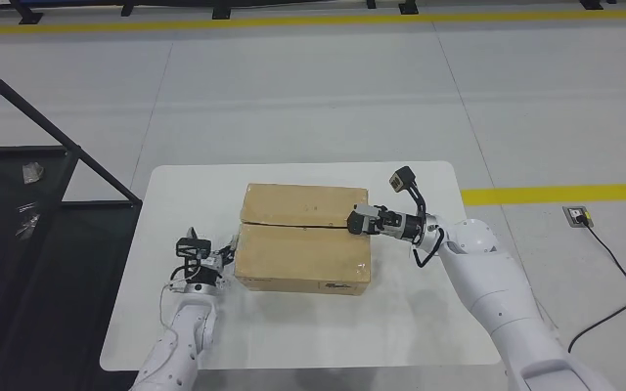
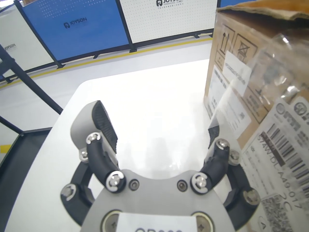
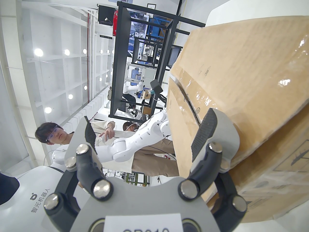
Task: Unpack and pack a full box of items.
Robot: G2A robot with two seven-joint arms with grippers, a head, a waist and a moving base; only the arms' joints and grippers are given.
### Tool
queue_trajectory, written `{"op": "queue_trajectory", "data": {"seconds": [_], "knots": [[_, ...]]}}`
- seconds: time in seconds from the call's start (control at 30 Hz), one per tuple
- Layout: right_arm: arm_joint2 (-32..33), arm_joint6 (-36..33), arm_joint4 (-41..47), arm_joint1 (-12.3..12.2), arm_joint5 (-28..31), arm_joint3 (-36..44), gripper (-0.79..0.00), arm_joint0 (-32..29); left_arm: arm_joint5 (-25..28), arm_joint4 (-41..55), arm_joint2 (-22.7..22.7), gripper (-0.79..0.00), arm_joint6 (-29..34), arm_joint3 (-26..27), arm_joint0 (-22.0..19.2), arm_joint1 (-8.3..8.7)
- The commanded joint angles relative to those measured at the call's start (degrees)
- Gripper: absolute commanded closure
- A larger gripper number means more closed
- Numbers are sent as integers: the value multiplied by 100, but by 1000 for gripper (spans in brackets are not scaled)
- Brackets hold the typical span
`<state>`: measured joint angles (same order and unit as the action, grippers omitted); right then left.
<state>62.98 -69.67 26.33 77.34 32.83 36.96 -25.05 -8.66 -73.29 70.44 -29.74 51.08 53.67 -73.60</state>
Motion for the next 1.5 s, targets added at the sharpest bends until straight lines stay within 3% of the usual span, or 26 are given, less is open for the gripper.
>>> {"op": "queue_trajectory", "data": {"seconds": [0.0,0.37,1.47], "knots": [[-16,155,-84,-10,-148,236,-785,-83,-103,123,-5,-785,-4,-51,-30,-37],[-368,306,-345,84,-762,521,-785,-39,-373,485,11,-785,-58,-254,-192,-181],[-788,453,25,527,-586,-855,-785,529,-242,1577,562,-785,87,-454,-387,-361]]}}
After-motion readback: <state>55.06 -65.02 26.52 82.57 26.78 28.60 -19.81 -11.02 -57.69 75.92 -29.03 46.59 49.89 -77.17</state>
